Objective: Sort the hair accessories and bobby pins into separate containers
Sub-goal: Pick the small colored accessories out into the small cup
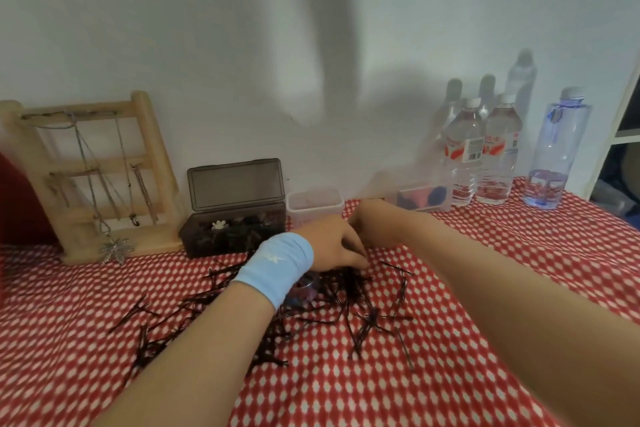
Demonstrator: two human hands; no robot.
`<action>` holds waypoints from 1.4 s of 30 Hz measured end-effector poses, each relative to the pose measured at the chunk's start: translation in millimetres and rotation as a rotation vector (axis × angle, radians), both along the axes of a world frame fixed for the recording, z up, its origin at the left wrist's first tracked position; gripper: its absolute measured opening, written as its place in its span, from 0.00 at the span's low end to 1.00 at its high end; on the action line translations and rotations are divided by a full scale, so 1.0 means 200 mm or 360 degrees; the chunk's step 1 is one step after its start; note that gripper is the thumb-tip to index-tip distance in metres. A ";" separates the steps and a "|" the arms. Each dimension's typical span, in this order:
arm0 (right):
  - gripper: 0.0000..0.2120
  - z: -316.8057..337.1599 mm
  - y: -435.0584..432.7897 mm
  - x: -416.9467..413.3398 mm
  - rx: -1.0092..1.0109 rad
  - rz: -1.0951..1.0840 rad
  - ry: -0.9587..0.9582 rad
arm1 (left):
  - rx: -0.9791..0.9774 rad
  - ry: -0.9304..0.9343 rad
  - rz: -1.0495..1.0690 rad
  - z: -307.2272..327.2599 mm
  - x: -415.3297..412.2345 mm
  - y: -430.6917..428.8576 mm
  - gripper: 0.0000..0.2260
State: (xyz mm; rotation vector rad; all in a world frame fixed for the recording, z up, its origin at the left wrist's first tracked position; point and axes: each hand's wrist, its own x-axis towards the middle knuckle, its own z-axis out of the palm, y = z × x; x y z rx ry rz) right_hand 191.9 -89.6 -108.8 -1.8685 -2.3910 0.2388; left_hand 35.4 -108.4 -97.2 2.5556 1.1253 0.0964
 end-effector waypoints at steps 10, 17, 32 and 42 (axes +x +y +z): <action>0.04 0.03 0.04 0.01 -0.0023 0.0014 0.0459 | 0.0110 -0.0351 0.0293 0.12 -0.33 0.14 0.07; 0.03 0.16 -0.02 -0.14 -0.0080 0.0188 0.0589 | 0.0093 -0.0492 0.0367 0.12 -0.48 0.19 0.10; 0.12 0.19 0.14 -0.46 0.0066 0.0250 0.0713 | 0.0099 -0.0887 0.0473 0.05 -0.73 0.29 0.09; 0.07 0.06 0.30 -0.62 0.0205 0.0236 0.0950 | 0.0194 -0.0976 0.0628 -0.01 -0.83 0.38 0.02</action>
